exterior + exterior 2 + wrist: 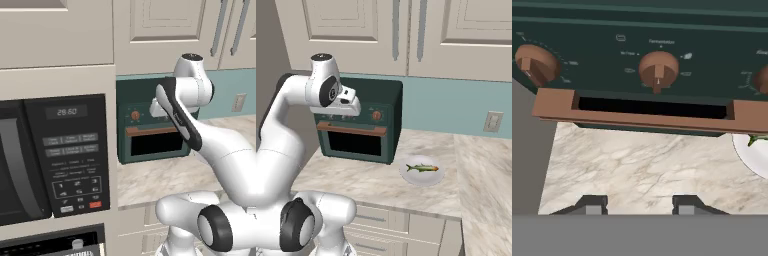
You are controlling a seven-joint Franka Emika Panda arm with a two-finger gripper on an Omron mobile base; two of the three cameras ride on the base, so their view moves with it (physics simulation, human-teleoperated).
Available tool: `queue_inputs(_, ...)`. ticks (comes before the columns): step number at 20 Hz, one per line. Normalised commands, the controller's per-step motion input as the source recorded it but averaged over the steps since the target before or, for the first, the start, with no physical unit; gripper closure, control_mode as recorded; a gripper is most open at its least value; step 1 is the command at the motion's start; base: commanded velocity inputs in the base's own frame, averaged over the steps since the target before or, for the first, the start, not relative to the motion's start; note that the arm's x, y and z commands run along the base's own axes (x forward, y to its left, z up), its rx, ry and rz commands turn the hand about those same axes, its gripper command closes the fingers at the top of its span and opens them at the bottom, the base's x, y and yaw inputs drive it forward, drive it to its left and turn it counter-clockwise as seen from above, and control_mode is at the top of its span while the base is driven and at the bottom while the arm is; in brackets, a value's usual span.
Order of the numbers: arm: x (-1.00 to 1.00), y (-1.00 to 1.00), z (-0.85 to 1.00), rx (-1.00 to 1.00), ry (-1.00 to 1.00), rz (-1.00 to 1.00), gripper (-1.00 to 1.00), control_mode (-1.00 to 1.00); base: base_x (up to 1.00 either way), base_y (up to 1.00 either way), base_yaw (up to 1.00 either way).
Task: Place the fish on the bottom rack of the oven, and slide the tray back inside. Close the oven door.
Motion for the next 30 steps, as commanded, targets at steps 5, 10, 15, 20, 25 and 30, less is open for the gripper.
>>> queue_inputs(5,-0.1,-0.01,0.0,0.0,0.0,0.0,-1.0,-1.0,0.0,0.0,0.0)
queue_inputs(10,-0.73,-0.72,-0.04,0.01,-0.06,0.04,-1.0,-1.0,0.0,0.0,0.0)
queue_inputs(15,-0.66,-0.61,-0.05,0.0,0.0,-0.05,-1.0,-1.0,0.0,0.0,0.0)
queue_inputs(20,0.03,-0.29,-0.33,0.0,-0.03,-0.3,-1.0,-1.0,0.0,0.0,0.0)
queue_inputs(25,0.19,-0.32,-0.28,0.01,0.01,-0.26,-1.0,-1.0,0.0,0.0,0.0)
queue_inputs(30,0.02,-0.58,-0.29,0.12,0.09,-0.34,-1.0,-1.0,0.0,0.0,0.0)
